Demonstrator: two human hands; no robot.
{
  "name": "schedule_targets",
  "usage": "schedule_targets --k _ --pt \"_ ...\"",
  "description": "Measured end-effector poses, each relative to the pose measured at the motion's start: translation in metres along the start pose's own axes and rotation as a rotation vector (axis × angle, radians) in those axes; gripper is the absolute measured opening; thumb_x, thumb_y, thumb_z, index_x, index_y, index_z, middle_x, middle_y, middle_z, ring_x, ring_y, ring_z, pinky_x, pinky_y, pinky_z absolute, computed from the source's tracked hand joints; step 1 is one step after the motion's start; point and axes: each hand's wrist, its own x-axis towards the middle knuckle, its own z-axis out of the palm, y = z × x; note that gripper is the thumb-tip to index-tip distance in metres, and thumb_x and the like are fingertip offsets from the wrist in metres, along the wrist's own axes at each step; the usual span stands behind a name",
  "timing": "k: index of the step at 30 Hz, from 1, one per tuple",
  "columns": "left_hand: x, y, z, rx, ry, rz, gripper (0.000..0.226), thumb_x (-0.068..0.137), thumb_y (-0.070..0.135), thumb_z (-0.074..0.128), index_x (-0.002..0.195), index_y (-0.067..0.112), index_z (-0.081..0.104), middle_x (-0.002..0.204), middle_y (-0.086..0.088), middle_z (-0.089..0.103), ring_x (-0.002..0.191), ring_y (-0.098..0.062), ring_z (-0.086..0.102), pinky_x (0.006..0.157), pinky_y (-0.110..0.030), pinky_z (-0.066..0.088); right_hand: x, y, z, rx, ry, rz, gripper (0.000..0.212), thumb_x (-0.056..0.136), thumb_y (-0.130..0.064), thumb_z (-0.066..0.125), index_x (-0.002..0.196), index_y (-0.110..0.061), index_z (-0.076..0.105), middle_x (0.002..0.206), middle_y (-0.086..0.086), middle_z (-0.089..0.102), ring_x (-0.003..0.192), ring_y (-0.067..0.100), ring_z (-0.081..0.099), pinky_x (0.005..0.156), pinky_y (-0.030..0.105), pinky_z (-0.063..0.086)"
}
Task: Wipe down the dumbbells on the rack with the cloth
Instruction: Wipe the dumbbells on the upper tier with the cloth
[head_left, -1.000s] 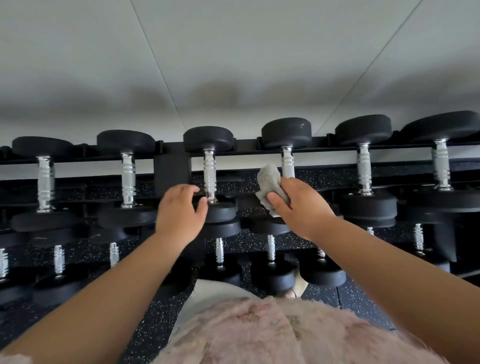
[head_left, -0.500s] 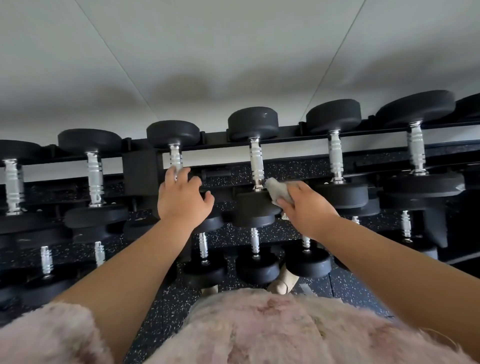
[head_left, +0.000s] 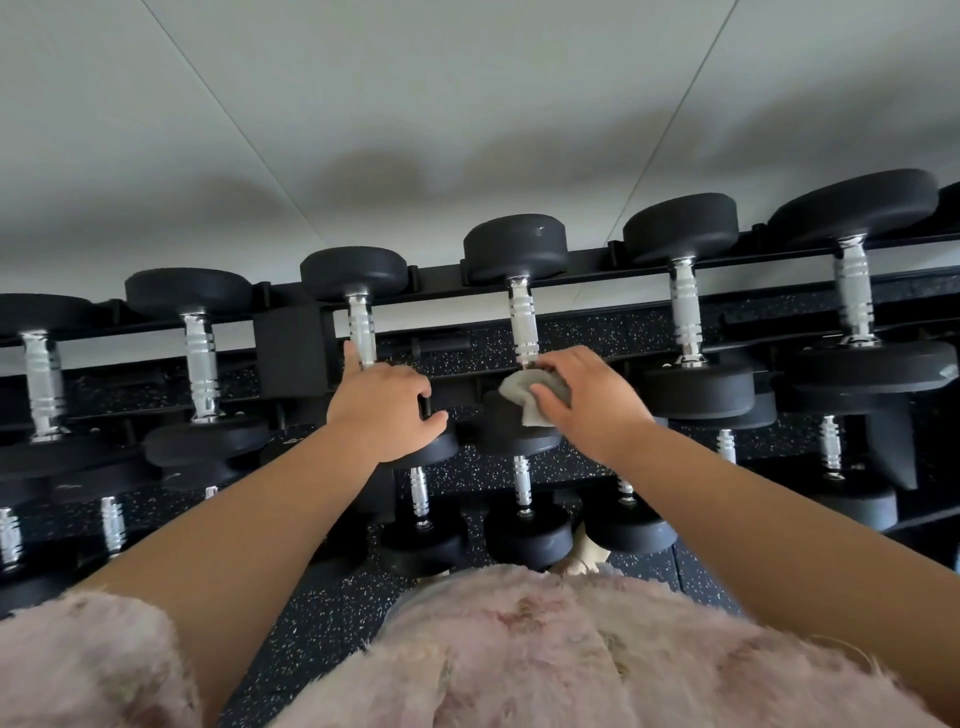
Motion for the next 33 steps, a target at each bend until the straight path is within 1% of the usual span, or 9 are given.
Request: schedule_targets --k 3,5,7,10,15,20,24,30,33 --pt "0.001 -0.002 -0.003 -0.139 0.039 -0.059 0.056 0.089 0.079 0.036 0.115 0.042 0.07 0.104 0.019 0.072 0.101 -0.012 0.067 0.13 -0.061 0.001 0.001 0.018 -0.01 0.243 0.021 0.291 0.029 0.102 -0.043 0.053 0.126 -0.027 0.06 0.104 -0.007 0.066 0.083 0.008 0.064 0.062 0.024 0.05" --pt "0.002 -0.002 -0.002 -0.143 0.03 -0.077 0.052 0.09 0.077 0.041 0.115 0.042 0.07 0.1 0.018 0.073 0.102 -0.012 0.067 0.131 -0.059 0.001 0.0 0.022 -0.009 0.267 0.021 0.385 0.024 0.105 -0.04 0.047 0.116 -0.024 0.061 0.095 -0.003 0.067 0.078 0.013 0.065 0.057 0.027 0.047" --pt "0.005 -0.001 0.002 -0.108 0.03 -0.091 0.051 0.089 0.078 0.041 0.11 0.042 0.071 0.092 0.018 0.071 0.098 -0.012 0.066 0.131 -0.059 0.005 -0.003 0.015 -0.004 0.206 0.072 0.306 0.022 0.108 -0.035 0.042 0.105 -0.02 0.058 0.1 0.0 0.064 0.081 0.015 0.062 0.062 0.028 0.044" --pt "0.006 -0.001 0.007 -0.079 0.054 -0.105 0.055 0.084 0.079 0.037 0.104 0.041 0.071 0.083 0.019 0.068 0.09 -0.011 0.066 0.13 -0.059 0.011 -0.007 -0.009 0.007 0.059 0.119 0.029 0.027 0.109 -0.033 0.04 0.114 -0.016 0.061 0.112 -0.002 0.058 0.096 0.011 0.057 0.085 0.026 0.048" --pt "0.007 -0.004 0.013 -0.09 0.124 -0.107 0.055 0.081 0.077 0.035 0.098 0.04 0.072 0.08 0.018 0.07 0.084 -0.009 0.066 0.13 -0.058 0.013 -0.002 -0.015 0.027 -0.145 0.126 -0.387 0.028 0.098 -0.041 0.057 0.116 -0.021 0.066 0.118 -0.004 0.059 0.11 0.018 0.055 0.105 0.04 0.045" --pt "0.007 -0.005 0.015 -0.102 0.131 -0.135 0.052 0.08 0.077 0.035 0.093 0.04 0.071 0.074 0.018 0.069 0.078 -0.008 0.065 0.131 -0.055 0.013 -0.003 0.017 0.006 0.039 0.047 -0.199 0.049 0.092 -0.059 0.065 0.131 -0.034 0.053 0.127 -0.014 0.053 0.103 0.008 0.058 0.089 0.028 0.054" --pt "0.007 -0.001 0.011 -0.085 0.125 -0.156 0.038 0.088 0.071 0.048 0.095 0.04 0.07 0.077 0.018 0.07 0.08 -0.01 0.065 0.131 -0.051 0.017 -0.011 0.036 -0.001 0.173 -0.003 -0.063 0.062 0.086 -0.063 0.069 0.137 -0.039 0.045 0.128 -0.013 0.051 0.104 0.01 0.059 0.088 0.033 0.058" --pt "0.009 -0.002 0.015 -0.076 0.134 -0.186 0.032 0.091 0.067 0.053 0.096 0.04 0.069 0.077 0.016 0.07 0.082 -0.011 0.064 0.126 -0.051 0.03 -0.016 0.017 0.019 -0.111 0.078 -0.364 0.063 0.092 -0.053 0.066 0.144 -0.025 0.045 0.151 -0.004 0.038 0.141 0.019 0.038 0.115 0.04 0.04" --pt "0.009 -0.001 0.016 -0.067 0.135 -0.189 0.033 0.091 0.067 0.052 0.096 0.04 0.069 0.073 0.015 0.07 0.08 -0.01 0.062 0.121 -0.049 0.036 -0.014 0.014 0.026 -0.238 0.117 -0.527 0.06 0.088 -0.05 0.072 0.138 -0.02 0.055 0.149 0.002 0.041 0.144 0.025 0.037 0.114 0.045 0.042"
